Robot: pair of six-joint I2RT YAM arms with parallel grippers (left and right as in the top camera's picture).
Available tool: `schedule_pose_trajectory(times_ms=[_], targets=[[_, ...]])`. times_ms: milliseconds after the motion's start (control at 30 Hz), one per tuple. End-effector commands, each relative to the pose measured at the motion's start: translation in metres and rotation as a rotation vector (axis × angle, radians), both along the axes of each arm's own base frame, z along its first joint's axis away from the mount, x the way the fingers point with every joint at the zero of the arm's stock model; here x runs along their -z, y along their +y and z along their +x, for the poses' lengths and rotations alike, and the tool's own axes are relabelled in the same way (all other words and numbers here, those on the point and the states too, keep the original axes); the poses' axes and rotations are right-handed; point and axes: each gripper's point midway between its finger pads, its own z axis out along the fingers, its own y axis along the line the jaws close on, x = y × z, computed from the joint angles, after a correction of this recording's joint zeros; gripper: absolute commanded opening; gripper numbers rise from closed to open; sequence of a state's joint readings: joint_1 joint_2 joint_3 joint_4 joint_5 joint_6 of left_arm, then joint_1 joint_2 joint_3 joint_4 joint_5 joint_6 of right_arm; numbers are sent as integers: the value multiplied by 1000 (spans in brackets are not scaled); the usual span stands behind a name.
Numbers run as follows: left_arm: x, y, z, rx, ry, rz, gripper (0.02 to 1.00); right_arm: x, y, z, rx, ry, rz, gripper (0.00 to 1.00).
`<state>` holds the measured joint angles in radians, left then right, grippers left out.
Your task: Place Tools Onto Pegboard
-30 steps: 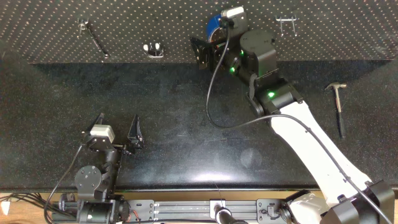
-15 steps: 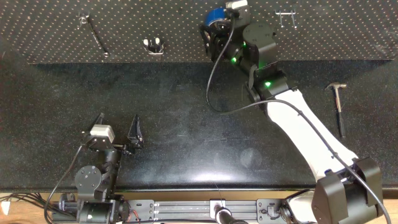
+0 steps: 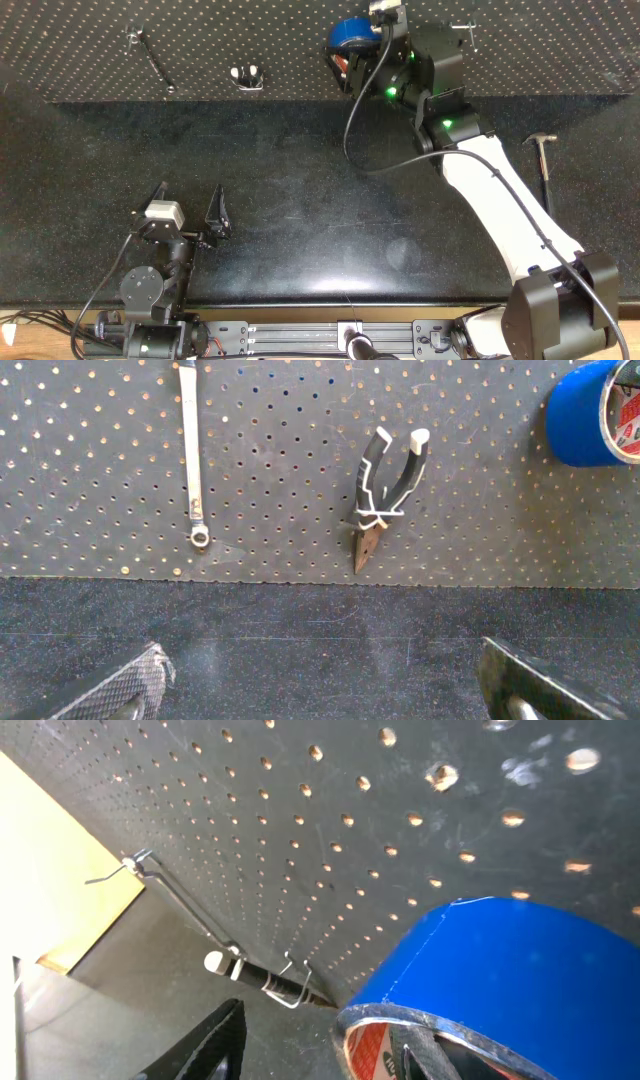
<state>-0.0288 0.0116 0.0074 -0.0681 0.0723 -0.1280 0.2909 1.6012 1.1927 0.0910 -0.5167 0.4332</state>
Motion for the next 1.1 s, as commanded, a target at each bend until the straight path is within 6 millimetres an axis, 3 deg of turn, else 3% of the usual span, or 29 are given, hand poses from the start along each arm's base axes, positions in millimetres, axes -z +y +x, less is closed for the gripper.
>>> schedule_pose_trajectory(times_ms=[33,100,167,233,367,433,667,933,967,1033,1100], targets=[[0,-2,-1,10,-1,1,993,11,5,-1,-61,69,54,485],[0,-2,-1,10,-1,1,993,-4,8,1,-61,50,116,485],[0,-2,-1,10,-1,1,993,9,-22,27,151,57,56,511],[0,-2,-1,10,-1,1,993,-15,-2,15,31,89,215,555],[0,-2,-1,10,-1,1,993,-15,-9,18,67,176,299,555],[0,-2,-1,10,-1,1,993,-37,-6,18,22,103,338,555],[0,-2,-1,10,-1,1,993,-35,7,8,-38,120,336,555],[0,-2,-1,10,-1,1,993,-38,29,-33,-303,184,347,511],[0,-2,-1,10,-1,1,993,-28,29,-36,-304,225,334,514],[0,-2,-1,10,-1,1,993,-27,36,-50,-381,212,312,487],[0,-2,-1,10,-1,1,996,-34,37,-96,-508,-59,190,487]])
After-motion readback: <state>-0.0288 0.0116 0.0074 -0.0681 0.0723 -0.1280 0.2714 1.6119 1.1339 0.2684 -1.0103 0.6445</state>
